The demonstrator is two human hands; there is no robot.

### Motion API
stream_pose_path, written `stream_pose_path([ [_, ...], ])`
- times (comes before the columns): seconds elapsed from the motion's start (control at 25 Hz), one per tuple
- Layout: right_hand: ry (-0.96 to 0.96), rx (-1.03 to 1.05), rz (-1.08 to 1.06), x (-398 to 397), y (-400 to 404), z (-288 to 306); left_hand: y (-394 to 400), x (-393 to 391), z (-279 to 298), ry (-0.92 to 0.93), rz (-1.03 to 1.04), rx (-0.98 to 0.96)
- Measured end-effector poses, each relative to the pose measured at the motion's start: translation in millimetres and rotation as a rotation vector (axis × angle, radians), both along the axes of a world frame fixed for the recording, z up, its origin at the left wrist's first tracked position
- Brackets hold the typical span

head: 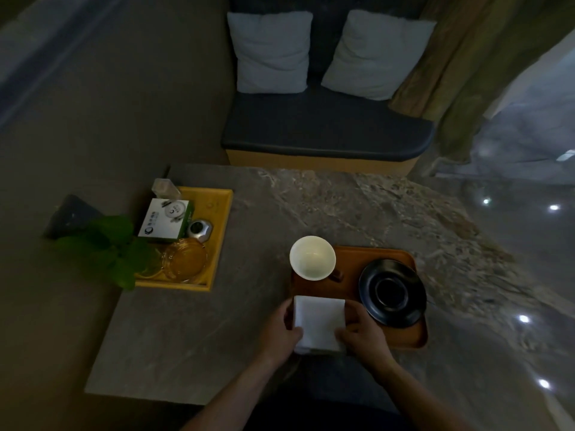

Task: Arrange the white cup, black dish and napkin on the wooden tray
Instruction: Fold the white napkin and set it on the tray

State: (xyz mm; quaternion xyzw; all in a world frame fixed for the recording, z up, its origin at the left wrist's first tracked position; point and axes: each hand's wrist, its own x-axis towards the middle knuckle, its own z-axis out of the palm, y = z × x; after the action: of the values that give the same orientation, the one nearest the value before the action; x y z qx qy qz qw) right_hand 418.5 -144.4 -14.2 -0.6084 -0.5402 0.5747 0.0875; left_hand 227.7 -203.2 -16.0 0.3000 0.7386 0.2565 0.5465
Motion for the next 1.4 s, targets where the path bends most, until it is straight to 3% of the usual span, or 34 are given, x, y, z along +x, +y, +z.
stream_pose_path([
  [0.4, -0.276, 0.213, 0.111, -21.3, 21.2, -27.9, 23.0, 7.9, -15.9, 0.283, -0.039, -0.003],
  [0.92, -0.379, 0.295, 0.249, -18.8, 26.8, -27.6, 24.9, 19.5, -20.5, 0.717, -0.267, 0.111],
  [1.16, -0.398, 0.416, 0.409, 2.5, 5.5, -33.0, 0.9, -2.3, -39.1, 0.658, -0.471, 0.269],
  [1.4, -0.452, 0.591, 0.512, 17.3, -3.0, -37.7, -13.4, -13.2, -47.7, 0.747, -0.598, 0.419],
])
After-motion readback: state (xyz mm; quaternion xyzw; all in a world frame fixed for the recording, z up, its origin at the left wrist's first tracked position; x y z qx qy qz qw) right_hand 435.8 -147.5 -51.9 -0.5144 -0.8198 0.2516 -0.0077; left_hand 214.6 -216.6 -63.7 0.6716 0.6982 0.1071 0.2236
